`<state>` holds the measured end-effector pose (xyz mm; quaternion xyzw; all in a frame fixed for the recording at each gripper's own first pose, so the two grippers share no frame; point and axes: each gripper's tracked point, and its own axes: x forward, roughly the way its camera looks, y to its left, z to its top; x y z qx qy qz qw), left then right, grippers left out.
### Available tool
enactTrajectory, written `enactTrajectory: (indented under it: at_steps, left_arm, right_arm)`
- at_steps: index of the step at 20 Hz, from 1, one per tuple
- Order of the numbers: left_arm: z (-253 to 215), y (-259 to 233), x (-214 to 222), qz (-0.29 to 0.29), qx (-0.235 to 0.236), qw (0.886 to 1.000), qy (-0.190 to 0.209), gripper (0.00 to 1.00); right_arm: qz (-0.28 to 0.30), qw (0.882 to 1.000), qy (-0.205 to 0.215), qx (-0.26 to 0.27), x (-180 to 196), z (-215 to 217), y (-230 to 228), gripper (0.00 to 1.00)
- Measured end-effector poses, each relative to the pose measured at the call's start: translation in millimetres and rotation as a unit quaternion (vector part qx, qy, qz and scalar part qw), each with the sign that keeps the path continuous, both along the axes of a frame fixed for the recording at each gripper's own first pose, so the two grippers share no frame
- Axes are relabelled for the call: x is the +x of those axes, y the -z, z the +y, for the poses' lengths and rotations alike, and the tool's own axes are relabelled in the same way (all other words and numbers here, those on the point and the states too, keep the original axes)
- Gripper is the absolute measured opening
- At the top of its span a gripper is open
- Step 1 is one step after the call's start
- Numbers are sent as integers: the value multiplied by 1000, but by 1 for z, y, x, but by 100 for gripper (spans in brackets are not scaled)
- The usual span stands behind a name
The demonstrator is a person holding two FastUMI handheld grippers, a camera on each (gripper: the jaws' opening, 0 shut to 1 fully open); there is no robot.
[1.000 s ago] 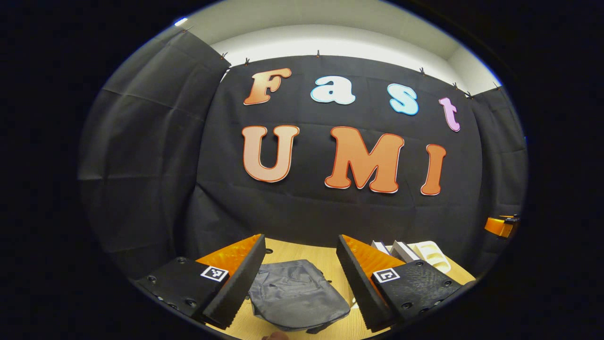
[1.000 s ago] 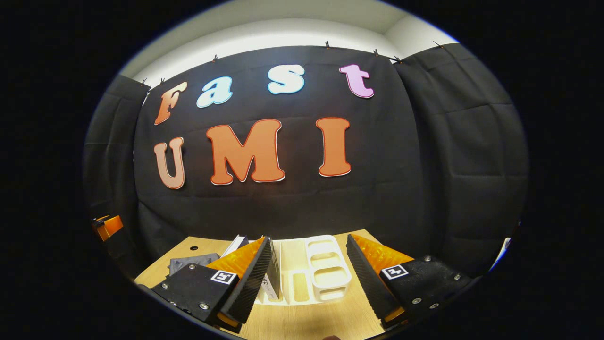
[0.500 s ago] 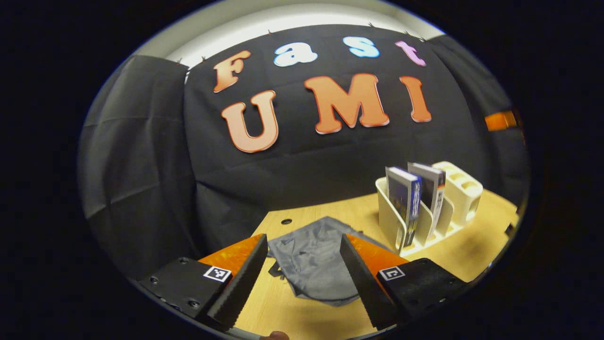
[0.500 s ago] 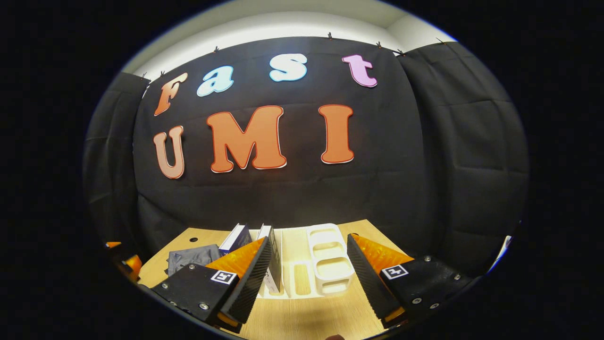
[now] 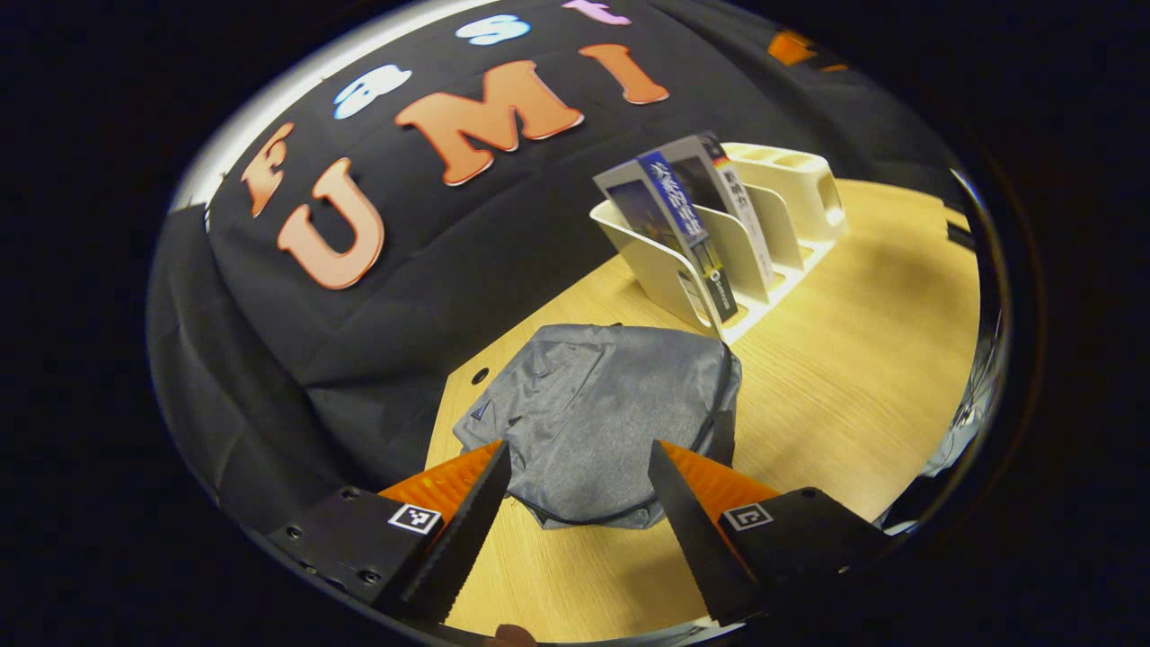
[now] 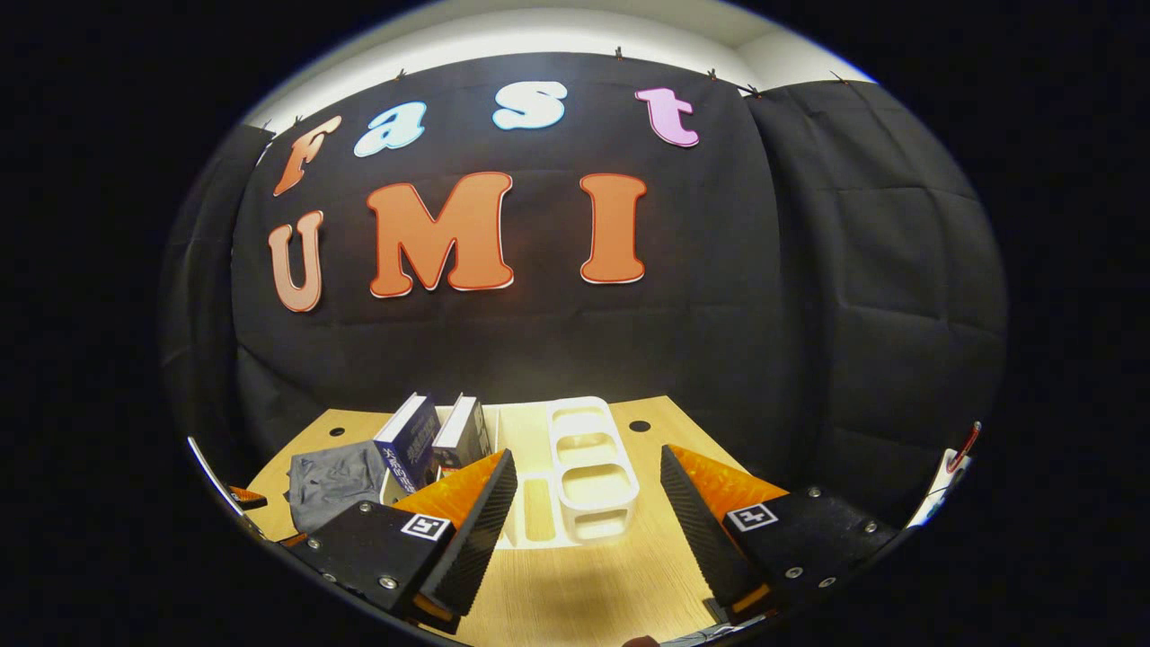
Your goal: Open the schoolbag, grab two books from the bookshelf and put them into the schoolbag.
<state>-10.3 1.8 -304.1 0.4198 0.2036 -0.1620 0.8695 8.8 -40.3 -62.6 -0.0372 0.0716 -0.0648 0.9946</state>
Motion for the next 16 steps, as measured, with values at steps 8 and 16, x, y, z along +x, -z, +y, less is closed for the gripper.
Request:
enactTrajectory:
  at_steps: [8, 16]
  left_arm:
    - [-9, 57, -6, 57, 69, 995, 51, 98]
    - [-12, 83, 20, 71, 109, 990, 61, 98]
  right_arm:
    - [40, 999, 21, -4, -7, -21, 31, 96]
    - [51, 998, 26, -5, -10, -25, 40, 96]
